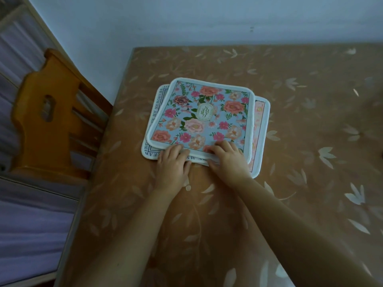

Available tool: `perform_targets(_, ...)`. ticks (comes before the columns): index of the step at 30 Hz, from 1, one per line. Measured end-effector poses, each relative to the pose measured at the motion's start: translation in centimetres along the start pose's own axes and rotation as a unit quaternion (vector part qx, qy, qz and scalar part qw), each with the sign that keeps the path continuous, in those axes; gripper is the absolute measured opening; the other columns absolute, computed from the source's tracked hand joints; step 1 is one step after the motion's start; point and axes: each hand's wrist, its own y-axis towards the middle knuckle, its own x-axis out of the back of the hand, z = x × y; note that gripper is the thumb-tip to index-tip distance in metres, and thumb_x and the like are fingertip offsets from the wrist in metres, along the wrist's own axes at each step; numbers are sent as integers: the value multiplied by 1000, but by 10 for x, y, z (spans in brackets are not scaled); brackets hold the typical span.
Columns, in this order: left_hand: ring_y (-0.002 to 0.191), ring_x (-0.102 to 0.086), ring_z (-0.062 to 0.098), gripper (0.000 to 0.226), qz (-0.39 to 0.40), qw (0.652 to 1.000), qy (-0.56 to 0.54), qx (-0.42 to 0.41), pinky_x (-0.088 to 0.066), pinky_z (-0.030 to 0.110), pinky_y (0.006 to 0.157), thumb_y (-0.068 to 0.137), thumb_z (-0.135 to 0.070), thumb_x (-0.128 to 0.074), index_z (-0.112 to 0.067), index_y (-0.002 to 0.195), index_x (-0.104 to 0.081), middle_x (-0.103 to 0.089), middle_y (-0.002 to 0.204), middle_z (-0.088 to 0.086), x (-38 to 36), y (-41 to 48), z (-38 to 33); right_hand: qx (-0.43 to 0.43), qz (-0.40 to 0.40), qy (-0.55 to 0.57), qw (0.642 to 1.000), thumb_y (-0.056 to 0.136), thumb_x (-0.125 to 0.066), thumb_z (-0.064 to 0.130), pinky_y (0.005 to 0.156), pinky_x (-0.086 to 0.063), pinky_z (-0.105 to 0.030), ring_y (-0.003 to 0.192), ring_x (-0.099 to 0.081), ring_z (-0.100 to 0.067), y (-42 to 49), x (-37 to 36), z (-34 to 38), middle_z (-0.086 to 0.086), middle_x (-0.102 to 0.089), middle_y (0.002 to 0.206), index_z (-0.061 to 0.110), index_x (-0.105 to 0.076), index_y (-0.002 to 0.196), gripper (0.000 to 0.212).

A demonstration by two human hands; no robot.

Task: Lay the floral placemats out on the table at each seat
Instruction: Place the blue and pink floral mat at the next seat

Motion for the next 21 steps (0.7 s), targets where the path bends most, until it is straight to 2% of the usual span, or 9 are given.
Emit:
perform_targets(6, 111, -52, 38, 30, -21, 999, -44, 1, -39, 54, 95, 76, -15, -71, -8, 105, -65, -63, 113, 17, -11, 14, 8, 45, -30, -11, 998, 76, -68, 25, 89, -45, -49, 106, -51, -37, 6, -4, -3, -14, -62, 110, 12, -61, 108, 35)
perform_targets(11, 109, -53, 37, 35, -12, 998, -63, -26, -38, 52, 93, 73, -15, -74, -9, 105, -65, -63, 112, 15, -10, 24, 12, 100, 29, -56, 993, 82, -61, 27, 85, -48, -50, 104, -49, -36, 13, 4, -5, -15, -60, 112, 10, -58, 114, 37)
perform_targets(16, 98, -59, 35, 30, -5, 993, -86, -79, -45, 50, 84, 68, -9, -77, -6, 97, -68, -67, 101, 14, -6, 29, 13, 116, -41, -15, 992, 77, -67, 15, 68, -56, -48, 85, -60, -38, 10, 4, -4, -18, -69, 90, 1, -69, 89, 19)
perform_targets(21, 86, -64, 30, 12, -28, 987, -118, -108, -51, 44, 78, 70, 2, -73, 0, 81, -70, -69, 88, 15, -8, 28, 6, 98, -69, 25, 993, 76, -68, 13, 67, -56, -45, 83, -62, -36, 7, 3, -3, -15, -70, 85, 2, -70, 83, 13)
